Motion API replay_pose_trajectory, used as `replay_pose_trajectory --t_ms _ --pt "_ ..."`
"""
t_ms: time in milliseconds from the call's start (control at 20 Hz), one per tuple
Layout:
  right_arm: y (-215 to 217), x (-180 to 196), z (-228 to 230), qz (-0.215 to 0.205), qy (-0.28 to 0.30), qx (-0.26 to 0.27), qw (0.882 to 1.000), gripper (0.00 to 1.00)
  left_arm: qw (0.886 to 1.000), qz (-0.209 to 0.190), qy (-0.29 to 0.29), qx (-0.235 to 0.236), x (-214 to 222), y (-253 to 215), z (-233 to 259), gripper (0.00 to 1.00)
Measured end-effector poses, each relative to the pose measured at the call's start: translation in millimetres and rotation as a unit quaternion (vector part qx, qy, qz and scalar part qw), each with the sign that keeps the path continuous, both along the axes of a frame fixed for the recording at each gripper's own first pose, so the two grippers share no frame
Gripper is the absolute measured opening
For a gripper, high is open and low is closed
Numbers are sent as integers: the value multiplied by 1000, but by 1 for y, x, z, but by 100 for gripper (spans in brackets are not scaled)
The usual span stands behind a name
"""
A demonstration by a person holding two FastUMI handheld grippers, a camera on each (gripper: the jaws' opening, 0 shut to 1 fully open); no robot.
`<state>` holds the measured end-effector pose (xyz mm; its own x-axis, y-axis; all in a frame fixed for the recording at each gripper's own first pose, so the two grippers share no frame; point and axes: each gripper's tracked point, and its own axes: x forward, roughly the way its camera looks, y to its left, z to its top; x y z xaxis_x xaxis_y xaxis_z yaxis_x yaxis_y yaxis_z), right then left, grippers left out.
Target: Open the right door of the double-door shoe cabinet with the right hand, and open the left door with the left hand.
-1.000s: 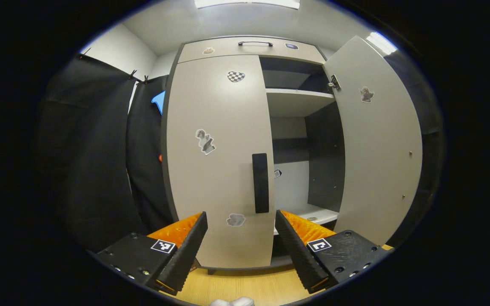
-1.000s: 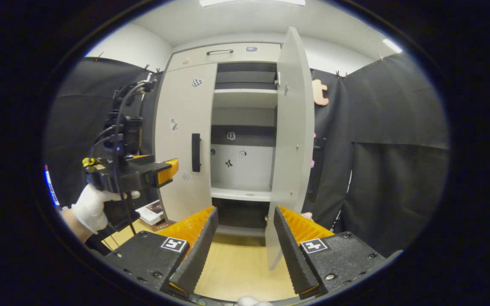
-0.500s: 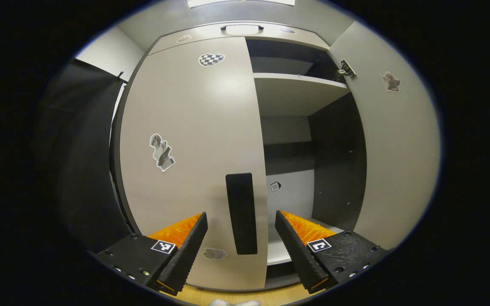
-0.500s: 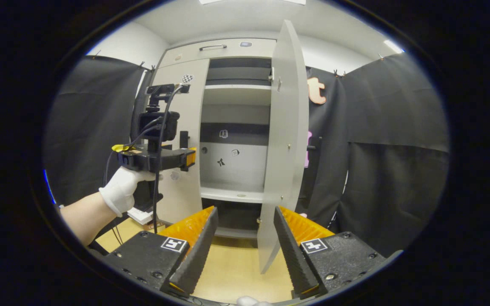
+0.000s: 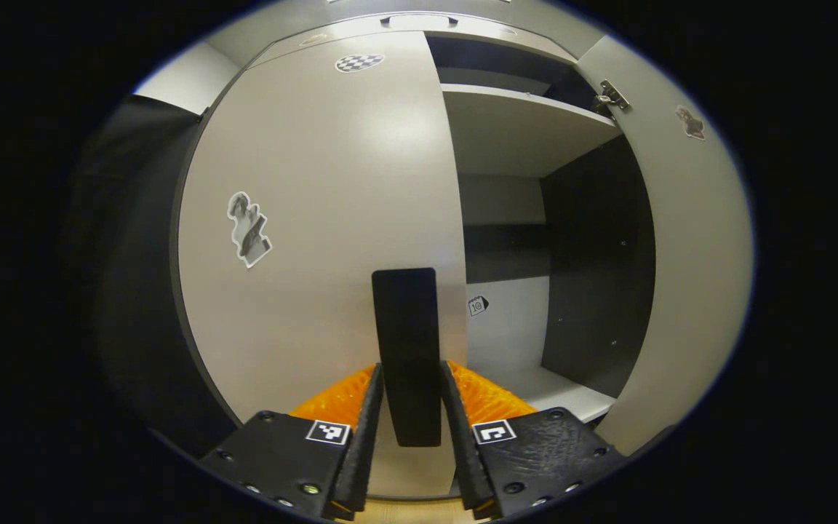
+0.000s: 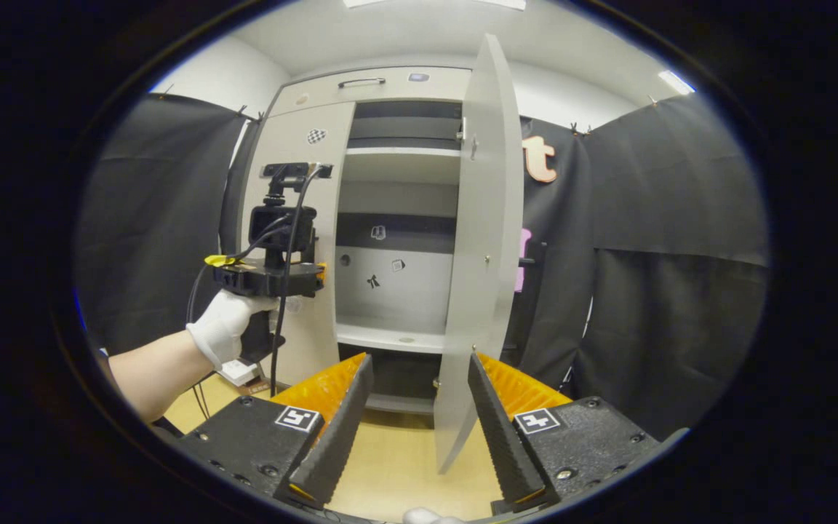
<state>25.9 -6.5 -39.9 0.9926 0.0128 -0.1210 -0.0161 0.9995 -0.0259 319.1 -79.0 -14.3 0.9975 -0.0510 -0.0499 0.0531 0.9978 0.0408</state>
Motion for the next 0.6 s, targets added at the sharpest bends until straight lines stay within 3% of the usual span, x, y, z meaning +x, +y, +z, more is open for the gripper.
replay_pose_trajectory --t_ms 50,150,200,250,350,400,450,600 --pt "0 0 1 0 0 0 1000 86 1000 1 2 2 1 1 0 34" --pt "2 0 -1 4 1 4 1000 83 1000 2 13 -10 3 2 -3 28" --pt "0 0 -4 6 1 4 1000 86 1000 0 18 -17 1 3 -2 34" --pt "0 -1 -5 7 2 4 1000 83 1000 -2 19 -19 1 3 -2 20" --pt "1 -2 -4 8 0 3 1000 86 1000 -2 19 -24 -3 4 -2 12" --pt "0 -1 -4 9 -1 4 1000 86 1000 -4 20 -24 -2 4 -2 19" --pt "0 -1 -3 8 -1 5 1000 86 1000 -8 20 -21 -5 4 -2 7" --pt "2 -3 -3 6 -2 9 1000 86 999 -22 20 -25 -16 5 0 7"
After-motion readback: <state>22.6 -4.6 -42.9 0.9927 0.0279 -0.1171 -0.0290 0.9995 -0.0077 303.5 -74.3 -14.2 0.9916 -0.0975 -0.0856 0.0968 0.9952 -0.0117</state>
